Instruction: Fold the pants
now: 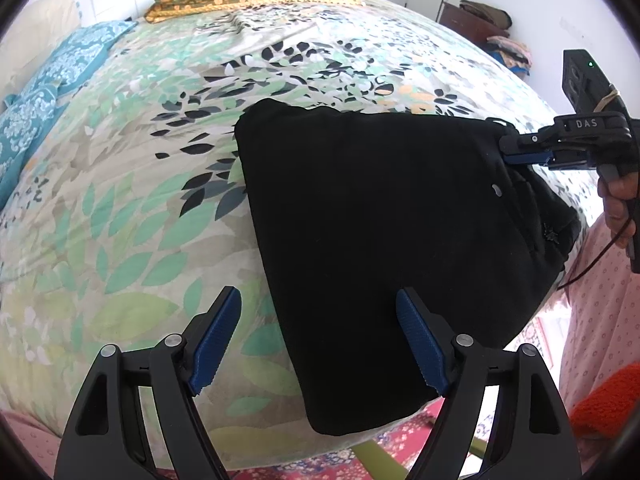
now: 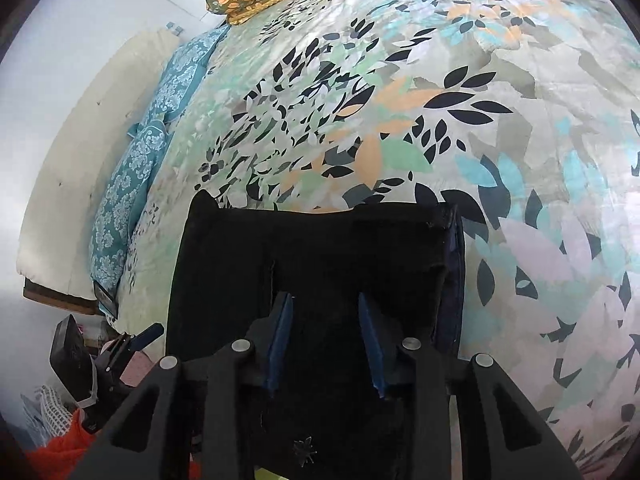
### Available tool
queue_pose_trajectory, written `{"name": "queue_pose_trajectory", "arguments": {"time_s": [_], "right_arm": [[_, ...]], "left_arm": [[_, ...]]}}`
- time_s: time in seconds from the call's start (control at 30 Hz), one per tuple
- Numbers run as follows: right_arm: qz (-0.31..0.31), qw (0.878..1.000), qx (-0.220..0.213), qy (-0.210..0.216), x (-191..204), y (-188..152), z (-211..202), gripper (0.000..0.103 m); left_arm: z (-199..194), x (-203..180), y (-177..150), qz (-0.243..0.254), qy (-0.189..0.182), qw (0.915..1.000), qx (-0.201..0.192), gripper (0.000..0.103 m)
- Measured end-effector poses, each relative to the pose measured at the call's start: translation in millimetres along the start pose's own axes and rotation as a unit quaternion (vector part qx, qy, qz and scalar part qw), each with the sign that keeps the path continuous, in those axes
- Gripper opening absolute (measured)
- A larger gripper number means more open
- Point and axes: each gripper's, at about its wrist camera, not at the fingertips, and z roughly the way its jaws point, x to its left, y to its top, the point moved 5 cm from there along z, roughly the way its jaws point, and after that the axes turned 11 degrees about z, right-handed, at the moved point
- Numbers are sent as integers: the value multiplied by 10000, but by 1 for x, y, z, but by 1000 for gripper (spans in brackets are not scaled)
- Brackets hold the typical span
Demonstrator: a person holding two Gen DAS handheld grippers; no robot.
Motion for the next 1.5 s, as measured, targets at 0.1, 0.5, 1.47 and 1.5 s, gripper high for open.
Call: {"name": "queue_pose_trajectory", "arguments": {"time_s": [0.1, 0.5, 1.47, 1.5], "right_arm": [[-23, 10000, -9, -9, 1, -1, 0, 36], [-599, 9980, -80, -172, 27, -24, -33, 36], [-1375, 9850, 93, -1039, 22, -95, -19, 53], [-1377, 9851, 91, -1029, 22, -95, -18, 54]], "left_arm": [[0, 0, 0, -8, -2, 10000, 3, 81], [-1, 3, -2, -142, -96, 9998, 31, 83], [2, 5, -7, -301, -252, 9992, 89, 87], [2, 5, -7, -313, -256, 9991, 92, 87]]}}
